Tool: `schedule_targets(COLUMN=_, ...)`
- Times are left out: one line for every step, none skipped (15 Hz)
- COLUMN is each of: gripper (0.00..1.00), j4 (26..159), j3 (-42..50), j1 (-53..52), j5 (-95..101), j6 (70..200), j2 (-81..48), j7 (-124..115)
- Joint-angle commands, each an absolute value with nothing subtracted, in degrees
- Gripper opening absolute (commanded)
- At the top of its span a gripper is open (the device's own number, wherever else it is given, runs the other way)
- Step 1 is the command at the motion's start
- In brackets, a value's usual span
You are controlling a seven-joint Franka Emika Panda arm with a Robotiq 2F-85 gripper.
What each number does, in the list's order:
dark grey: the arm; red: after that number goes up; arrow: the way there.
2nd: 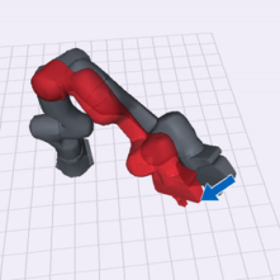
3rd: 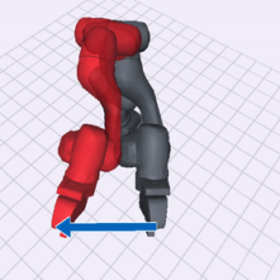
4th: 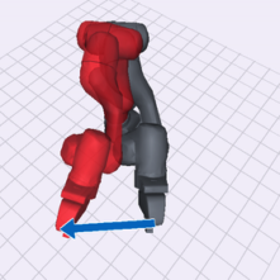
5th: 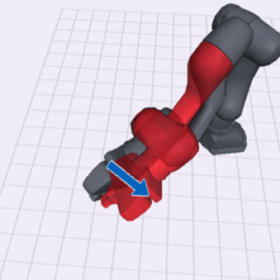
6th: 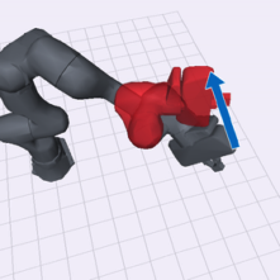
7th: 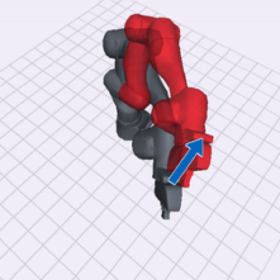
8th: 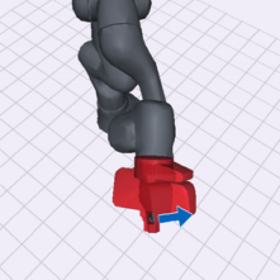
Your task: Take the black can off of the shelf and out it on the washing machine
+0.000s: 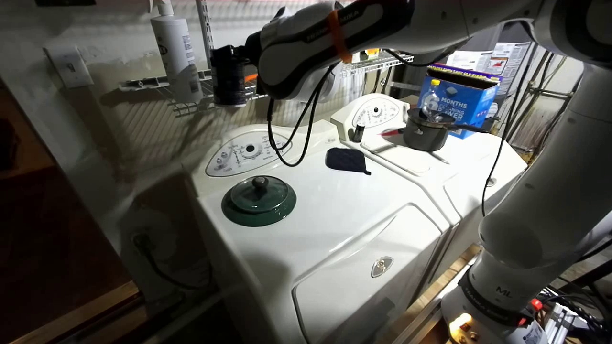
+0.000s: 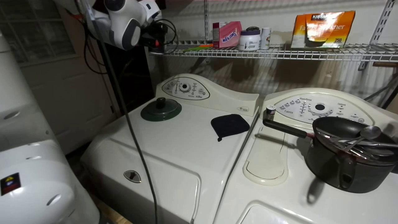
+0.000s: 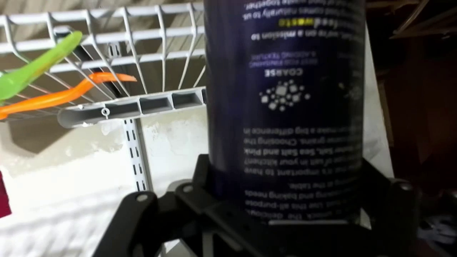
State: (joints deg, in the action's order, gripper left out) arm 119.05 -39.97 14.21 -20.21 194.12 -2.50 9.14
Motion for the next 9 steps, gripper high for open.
schedule_targets(gripper=0.68, j4=126.79, j3=-28.26, j1=4.16, j5=-18.5, j6=188.33, j2=6.22, j7=-0.29)
schedule_targets(gripper=0.68, j4=128.32, j3=-34.03, j1=9.0, j5=-23.27, j6=188.25, j2=6.9, j7=2.47)
schedule_targets(gripper=0.68, j4=129.93, j3=-33.44, j1=8.27, j5=-23.24, j6=188.6, j2=7.46, j7=1.42)
schedule_targets(gripper=0.68, j4=131.37, j3=-34.03, j1=8.02, j5=-23.85, j6=190.27, j2=7.26, j7=0.91)
schedule_targets(gripper=0.68, j4=133.02, j3=-34.4, j1=7.4, j5=-24.65, j6=191.96, j2=6.74, j7=0.13)
schedule_targets(gripper=0.68, j4=134.97, j3=-34.75, j1=6.84, j5=-25.54, j6=194.13, j2=6.15, j7=-0.75)
schedule_targets(gripper=0.68, j4=137.25, j3=-35.31, j1=7.37, j5=-26.36, j6=193.94, j2=6.75, j7=-1.59)
schedule_targets(gripper=0.93, j4=133.2, j3=-34.47, j1=7.45, j5=-23.9, j6=191.67, j2=4.93, j7=0.57)
schedule_targets(gripper=0.93, j4=135.02, j3=-34.86, j1=7.41, j5=-24.43, j6=192.4, j2=4.92, j7=0.04)
